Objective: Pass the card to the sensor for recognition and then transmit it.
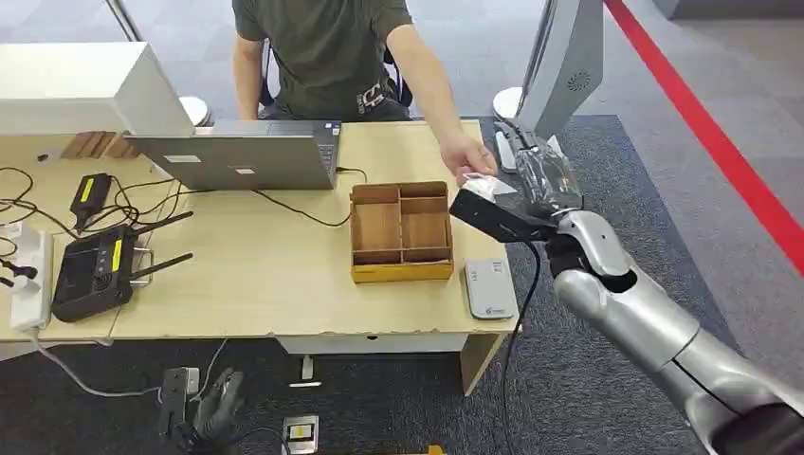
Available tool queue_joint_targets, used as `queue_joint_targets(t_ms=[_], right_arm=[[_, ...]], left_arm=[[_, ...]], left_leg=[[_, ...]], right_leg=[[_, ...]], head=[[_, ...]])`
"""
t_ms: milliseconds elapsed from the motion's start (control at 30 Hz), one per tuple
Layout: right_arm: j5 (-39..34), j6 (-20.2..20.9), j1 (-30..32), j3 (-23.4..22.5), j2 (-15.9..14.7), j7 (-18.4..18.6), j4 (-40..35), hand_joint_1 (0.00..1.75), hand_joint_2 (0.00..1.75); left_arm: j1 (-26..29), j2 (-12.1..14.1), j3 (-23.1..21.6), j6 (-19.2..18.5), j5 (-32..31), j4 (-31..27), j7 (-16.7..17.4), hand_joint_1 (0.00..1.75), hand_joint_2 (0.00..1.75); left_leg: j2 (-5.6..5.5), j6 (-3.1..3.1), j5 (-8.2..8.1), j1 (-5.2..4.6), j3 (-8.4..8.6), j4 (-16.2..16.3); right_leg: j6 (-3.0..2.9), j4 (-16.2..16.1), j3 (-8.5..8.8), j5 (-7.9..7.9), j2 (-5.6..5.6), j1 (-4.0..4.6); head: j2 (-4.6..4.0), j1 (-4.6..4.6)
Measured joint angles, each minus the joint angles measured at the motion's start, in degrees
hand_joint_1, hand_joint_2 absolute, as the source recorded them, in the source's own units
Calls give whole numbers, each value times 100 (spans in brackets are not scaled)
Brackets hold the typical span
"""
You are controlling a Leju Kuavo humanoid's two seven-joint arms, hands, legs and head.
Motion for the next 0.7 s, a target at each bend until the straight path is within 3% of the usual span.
queue_joint_targets(t_ms=[167, 367, 400, 700], right_arm=[[-153, -22, -30, -9, 7, -136, 13, 0, 175], [-404, -124, -164, 33, 4, -267, 39, 0, 175], [-433, -140, -181, 42, 4, -271, 46, 0, 175], [-594, -278, -319, 212, -11, -262, 96, 0, 175]], left_arm=[[-153, -193, 2, -33, 81, 1381, 103, 0, 175], [-156, -284, 6, -57, 190, 2338, 107, 0, 175], [-156, -297, 4, -57, 192, 2448, 107, 0, 0], [-170, -407, 4, 65, 216, 3055, 271, 0, 0]], left_leg=[[2, 0, -2, 0, 0, 0], [1, 0, -1, 2, -2, -1], [1, 0, -1, 2, -2, -1], [1, 0, 0, 1, 0, -1]], right_leg=[[0, 0, -4, -1, 1, 0], [-1, 0, -4, -2, 1, 2], [-1, 0, -4, -2, 0, 2], [-1, 0, -2, -1, 0, 2]], head=[[0, 0], [2, -2], [0, -2], [2, -2]])
